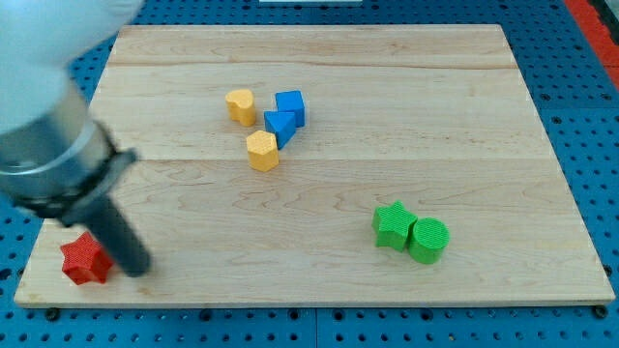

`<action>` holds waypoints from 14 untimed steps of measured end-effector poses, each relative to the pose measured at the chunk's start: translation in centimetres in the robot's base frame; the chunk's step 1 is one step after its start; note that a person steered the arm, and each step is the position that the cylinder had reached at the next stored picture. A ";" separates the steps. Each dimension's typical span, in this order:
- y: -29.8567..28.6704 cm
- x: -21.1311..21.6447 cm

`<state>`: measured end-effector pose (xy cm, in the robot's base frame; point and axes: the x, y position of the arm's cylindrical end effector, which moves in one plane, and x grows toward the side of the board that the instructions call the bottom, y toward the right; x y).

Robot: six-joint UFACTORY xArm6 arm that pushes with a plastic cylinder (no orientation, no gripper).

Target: Move green star into red star

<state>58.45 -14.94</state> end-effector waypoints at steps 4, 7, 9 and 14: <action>32.9 -2.2; 34.2 -5.3; 26.9 -4.1; 8.9 -5.6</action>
<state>52.90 -6.08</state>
